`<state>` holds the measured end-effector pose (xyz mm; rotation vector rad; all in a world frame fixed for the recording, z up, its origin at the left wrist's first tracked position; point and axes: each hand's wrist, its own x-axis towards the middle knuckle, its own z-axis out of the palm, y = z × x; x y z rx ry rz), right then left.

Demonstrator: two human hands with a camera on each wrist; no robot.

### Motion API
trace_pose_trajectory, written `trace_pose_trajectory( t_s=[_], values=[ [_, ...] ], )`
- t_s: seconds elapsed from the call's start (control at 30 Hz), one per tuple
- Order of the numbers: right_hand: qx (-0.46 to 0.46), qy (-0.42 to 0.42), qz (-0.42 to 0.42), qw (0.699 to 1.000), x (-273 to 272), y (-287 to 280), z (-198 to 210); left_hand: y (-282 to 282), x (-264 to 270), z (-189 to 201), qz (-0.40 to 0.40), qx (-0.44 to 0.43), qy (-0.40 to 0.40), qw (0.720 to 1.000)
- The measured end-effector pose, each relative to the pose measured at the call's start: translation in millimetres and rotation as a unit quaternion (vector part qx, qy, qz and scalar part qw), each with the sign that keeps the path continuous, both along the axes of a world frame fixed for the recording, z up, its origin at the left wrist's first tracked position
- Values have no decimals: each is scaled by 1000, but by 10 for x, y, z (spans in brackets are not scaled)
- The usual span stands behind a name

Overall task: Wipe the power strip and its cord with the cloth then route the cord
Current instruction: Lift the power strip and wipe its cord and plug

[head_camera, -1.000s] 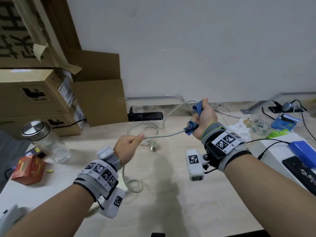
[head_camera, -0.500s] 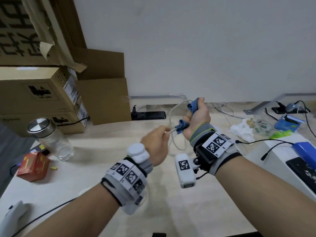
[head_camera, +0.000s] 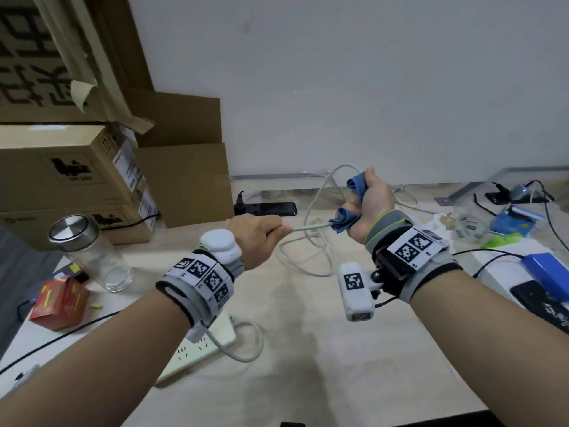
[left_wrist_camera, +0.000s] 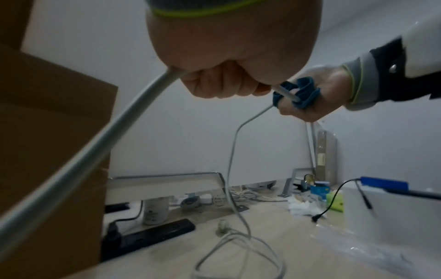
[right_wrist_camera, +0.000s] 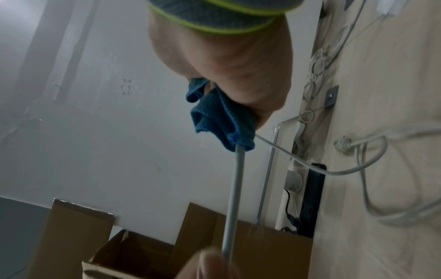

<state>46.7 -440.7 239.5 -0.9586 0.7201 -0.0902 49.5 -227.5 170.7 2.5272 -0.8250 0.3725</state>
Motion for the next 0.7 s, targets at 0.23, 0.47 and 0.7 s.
trace_pose_trajectory(
  t_s=[0.23,0.47,0.7],
  values=[
    [0,-18,-77,997,53,-334,117,415,290,28,59,83,11,995],
    [-10,-62,-7,998,-34,-152,139,348,282,41,123,280,135,943],
    [56,-102,38,993,-58,91,87,-426,-201,-8,52,-144,300,941]
  ],
)
